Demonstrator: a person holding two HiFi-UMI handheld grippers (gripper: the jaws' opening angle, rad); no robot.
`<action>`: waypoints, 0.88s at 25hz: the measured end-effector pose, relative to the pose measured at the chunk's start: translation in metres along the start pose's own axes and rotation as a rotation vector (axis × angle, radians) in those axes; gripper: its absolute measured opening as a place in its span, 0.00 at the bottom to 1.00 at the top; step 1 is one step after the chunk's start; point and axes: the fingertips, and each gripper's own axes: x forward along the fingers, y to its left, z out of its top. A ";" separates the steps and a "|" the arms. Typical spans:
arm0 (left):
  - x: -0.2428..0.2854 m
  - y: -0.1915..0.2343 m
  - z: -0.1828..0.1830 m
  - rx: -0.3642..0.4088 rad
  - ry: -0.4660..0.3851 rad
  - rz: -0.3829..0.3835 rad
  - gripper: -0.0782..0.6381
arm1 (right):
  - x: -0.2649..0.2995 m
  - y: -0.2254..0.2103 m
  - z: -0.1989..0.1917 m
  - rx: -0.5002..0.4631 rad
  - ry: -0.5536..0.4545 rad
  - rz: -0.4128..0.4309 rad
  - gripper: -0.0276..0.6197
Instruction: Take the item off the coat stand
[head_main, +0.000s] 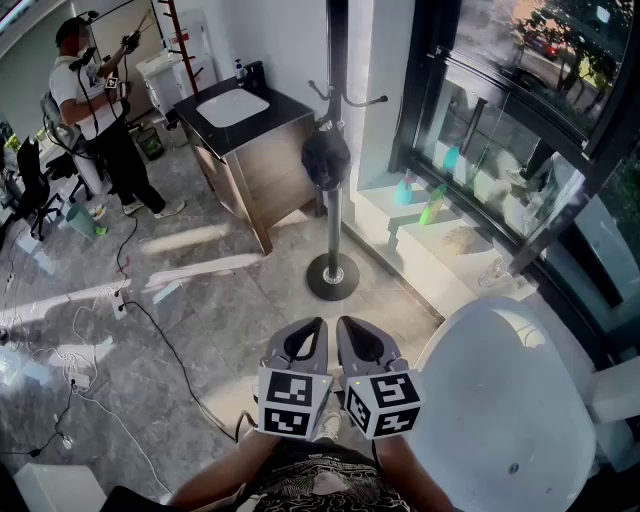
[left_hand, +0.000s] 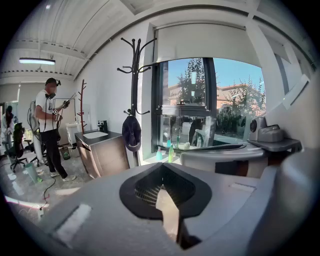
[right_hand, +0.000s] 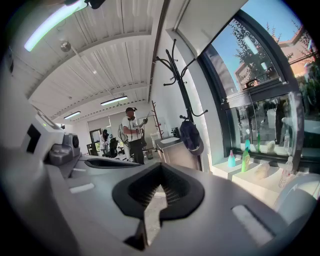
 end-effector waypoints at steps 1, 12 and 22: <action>-0.001 0.000 -0.001 0.004 -0.001 -0.001 0.11 | 0.001 0.001 0.000 0.001 -0.003 0.001 0.05; 0.019 0.024 0.000 -0.013 -0.005 -0.018 0.11 | 0.032 -0.002 0.002 -0.018 0.019 -0.020 0.05; 0.063 0.078 0.013 -0.027 -0.004 -0.055 0.11 | 0.096 -0.011 0.021 -0.044 0.016 -0.078 0.05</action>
